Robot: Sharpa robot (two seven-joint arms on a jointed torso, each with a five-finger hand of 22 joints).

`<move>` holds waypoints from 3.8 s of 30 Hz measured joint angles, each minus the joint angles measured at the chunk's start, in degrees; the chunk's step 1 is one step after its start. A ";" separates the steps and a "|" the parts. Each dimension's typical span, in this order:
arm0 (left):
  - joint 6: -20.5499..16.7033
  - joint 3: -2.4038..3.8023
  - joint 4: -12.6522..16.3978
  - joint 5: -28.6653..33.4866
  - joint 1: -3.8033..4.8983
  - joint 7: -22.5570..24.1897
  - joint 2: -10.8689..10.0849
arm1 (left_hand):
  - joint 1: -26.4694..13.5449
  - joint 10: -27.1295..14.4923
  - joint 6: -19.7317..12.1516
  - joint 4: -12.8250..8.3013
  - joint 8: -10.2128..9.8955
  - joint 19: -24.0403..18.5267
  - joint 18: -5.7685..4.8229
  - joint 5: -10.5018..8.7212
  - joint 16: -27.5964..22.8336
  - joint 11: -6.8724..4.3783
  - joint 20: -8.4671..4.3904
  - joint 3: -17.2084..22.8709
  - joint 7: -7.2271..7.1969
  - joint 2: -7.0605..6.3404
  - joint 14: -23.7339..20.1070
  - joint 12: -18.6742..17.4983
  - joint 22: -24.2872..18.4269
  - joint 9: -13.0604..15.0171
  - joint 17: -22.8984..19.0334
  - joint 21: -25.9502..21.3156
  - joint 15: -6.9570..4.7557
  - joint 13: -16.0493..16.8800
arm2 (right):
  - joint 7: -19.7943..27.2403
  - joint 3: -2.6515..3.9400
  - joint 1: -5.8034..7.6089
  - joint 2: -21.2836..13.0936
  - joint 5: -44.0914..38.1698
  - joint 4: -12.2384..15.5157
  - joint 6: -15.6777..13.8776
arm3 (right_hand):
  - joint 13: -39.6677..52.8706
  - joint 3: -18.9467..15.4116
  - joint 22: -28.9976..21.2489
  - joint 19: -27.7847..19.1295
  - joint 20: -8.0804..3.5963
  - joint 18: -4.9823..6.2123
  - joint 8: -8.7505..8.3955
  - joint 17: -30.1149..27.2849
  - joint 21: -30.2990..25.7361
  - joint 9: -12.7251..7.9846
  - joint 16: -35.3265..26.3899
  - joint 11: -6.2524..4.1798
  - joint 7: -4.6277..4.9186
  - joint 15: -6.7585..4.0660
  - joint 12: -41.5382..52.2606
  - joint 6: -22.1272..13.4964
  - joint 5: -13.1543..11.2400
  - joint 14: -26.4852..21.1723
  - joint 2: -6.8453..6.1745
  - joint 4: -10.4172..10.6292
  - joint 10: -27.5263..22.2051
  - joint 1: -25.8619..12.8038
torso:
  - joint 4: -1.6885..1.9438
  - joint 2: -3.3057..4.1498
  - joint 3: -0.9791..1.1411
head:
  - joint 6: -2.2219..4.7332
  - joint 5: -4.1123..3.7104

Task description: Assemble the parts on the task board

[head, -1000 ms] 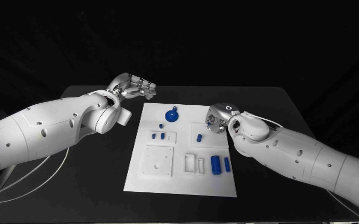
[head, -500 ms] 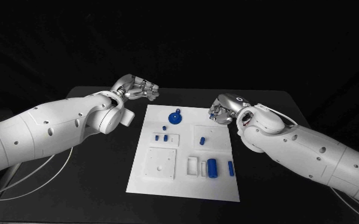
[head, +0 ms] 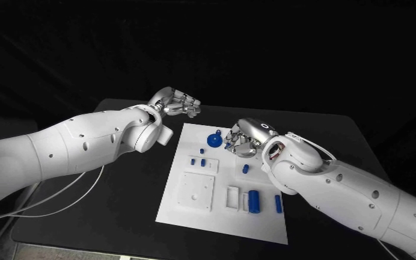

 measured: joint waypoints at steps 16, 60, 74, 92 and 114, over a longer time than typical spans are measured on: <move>-1.86 0.00 -1.60 0.82 0.02 0.09 2.62 | 0.13 0.00 0.00 0.00 0.00 0.00 0.00 0.00 0.00 0.00 0.00 0.00 0.00 0.13 0.00 0.00 0.00 0.00 -0.01 0.00 0.00 0.00 | 0.80 -7.93 -2.10 6.63 -6.57 -2.15 0.52 | 0.03 -0.07 1.37 0.52 -0.11 -0.01 0.07 0.05 -1.33 -0.04 0.00 0.00 0.00 0.01 0.00 -0.20 -0.02 -0.01 0.15 -0.07 -0.01 0.16 | 0.23 0.01 -0.12 | -1.10 3.94; -2.11 0.00 -1.23 1.18 0.06 -0.15 3.06 | 0.13 0.00 0.00 0.18 0.00 0.72 -0.01 0.00 0.00 0.00 -0.10 -0.18 0.00 0.13 0.20 0.00 0.07 0.00 0.04 0.01 -0.20 0.00 | -1.91 -9.48 -3.65 8.60 -14.27 -4.55 3.53 | 0.01 0.14 6.07 2.34 -0.29 0.00 0.08 0.02 -0.88 -0.01 0.01 0.01 0.07 -0.07 -0.05 -0.05 0.22 0.32 0.50 -1.16 -0.02 -0.26 | 0.03 0.05 0.00 | -3.04 7.10; -2.07 -0.01 -1.35 1.19 0.06 -0.36 3.02 | 0.13 0.00 0.00 0.33 0.00 0.72 0.00 0.00 0.00 0.00 -0.10 -0.33 0.00 0.13 0.20 0.00 0.53 0.00 0.10 0.01 -0.20 0.00 | -2.60 -9.58 -3.84 8.21 -14.54 -4.17 3.36 | 0.00 0.22 6.91 2.68 -0.22 0.00 0.01 0.01 -1.17 -0.01 0.01 0.01 -0.11 0.00 -0.06 0.10 0.17 0.39 0.41 -1.08 -0.02 -0.34 | 0.03 0.05 0.02 | -3.29 7.18; -2.03 -0.01 -1.54 1.20 0.06 -0.68 2.98 | 0.13 0.00 0.00 0.33 0.00 0.72 0.00 0.00 0.00 0.00 -0.10 -0.33 0.00 0.12 0.20 0.00 0.52 0.00 0.09 0.01 -0.20 0.00 | -3.29 -9.75 -3.87 8.53 -14.88 -3.89 3.95 | 0.07 0.55 8.74 2.96 -0.10 -0.01 0.09 0.09 -2.81 0.02 0.00 0.01 -0.07 0.02 -0.04 0.13 0.16 0.41 0.12 -1.06 -0.01 -0.62 | 0.01 0.02 -0.03 | -3.37 7.05; -1.89 -0.01 -1.58 1.21 0.07 -1.13 3.10 | 0.13 0.00 0.00 0.33 0.00 0.72 0.00 0.00 0.00 0.00 -0.10 -0.33 0.00 0.12 0.20 0.00 0.51 0.00 0.09 0.01 -0.20 0.00 | -3.39 -11.79 -3.41 9.59 -14.35 -5.18 2.74 | 0.60 -5.62 5.92 2.74 1.98 1.85 0.35 -2.87 -11.54 -0.37 -1.56 0.61 2.63 2.13 0.66 -10.21 2.08 -0.84 -3.36 0.88 -7.03 -1.11 | 0.03 0.03 -0.02 | -3.57 6.85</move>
